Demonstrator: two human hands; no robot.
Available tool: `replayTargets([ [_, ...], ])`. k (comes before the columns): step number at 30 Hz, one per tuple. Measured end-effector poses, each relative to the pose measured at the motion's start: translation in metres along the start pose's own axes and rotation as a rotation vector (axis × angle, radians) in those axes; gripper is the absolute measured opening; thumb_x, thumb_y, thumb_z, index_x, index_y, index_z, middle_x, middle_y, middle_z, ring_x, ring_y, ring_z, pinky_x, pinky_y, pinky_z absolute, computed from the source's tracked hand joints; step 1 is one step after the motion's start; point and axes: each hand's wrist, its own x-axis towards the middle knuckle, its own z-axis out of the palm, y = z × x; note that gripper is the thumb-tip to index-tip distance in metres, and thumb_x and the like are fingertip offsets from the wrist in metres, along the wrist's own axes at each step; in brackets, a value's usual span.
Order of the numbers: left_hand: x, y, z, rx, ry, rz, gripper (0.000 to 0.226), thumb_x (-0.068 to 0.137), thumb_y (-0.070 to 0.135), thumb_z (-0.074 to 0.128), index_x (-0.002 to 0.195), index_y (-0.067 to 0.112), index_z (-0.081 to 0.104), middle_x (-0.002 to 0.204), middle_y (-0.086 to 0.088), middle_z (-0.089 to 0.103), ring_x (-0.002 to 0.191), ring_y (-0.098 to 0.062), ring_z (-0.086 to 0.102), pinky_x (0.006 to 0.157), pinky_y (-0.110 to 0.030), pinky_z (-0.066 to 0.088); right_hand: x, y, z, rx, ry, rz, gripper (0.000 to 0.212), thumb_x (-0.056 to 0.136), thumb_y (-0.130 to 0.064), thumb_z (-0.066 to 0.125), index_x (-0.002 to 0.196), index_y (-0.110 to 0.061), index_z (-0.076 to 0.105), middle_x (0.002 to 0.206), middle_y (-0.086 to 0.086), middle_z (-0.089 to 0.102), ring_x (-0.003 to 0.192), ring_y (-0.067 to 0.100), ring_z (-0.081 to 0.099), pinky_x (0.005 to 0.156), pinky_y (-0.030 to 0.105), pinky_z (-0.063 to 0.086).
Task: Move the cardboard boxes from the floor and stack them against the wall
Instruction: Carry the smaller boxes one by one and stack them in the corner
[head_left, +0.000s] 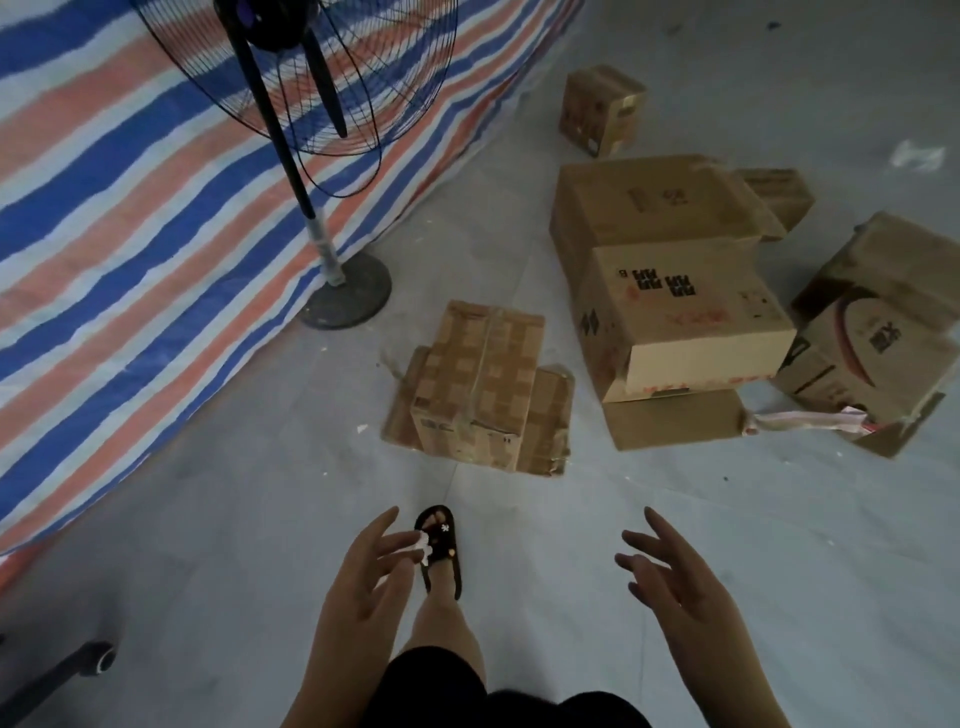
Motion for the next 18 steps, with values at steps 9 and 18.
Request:
replayTargets([
  [9, 0.202, 0.051, -0.037, 0.056, -0.110, -0.020, 0.037, 0.094, 0.012, 0.048, 0.110, 0.045, 0.046, 0.108, 0.013, 0.062, 0.094, 0.007, 0.063, 0.078, -0.019, 0.048, 0.144, -0.077, 0.086, 0.003, 0.048, 0.027, 0.046, 0.090, -0.014, 0.057, 0.120, -0.048, 0.045, 0.115, -0.014, 0.064, 0.099, 0.003, 0.065, 0.090, 0.037, 0.053],
  [18, 0.352, 0.001, -0.015, 0.181, -0.205, -0.183, 0.036, 0.081, 0.040, 0.048, 0.116, 0.048, 0.044, 0.109, 0.020, 0.063, 0.099, 0.005, 0.061, 0.072, -0.011, 0.048, 0.273, -0.055, 0.129, -0.078, -0.002, 0.244, 0.047, 0.091, -0.018, 0.057, 0.135, -0.032, 0.044, 0.118, -0.014, 0.060, 0.103, 0.008, 0.063, 0.087, 0.026, 0.050],
])
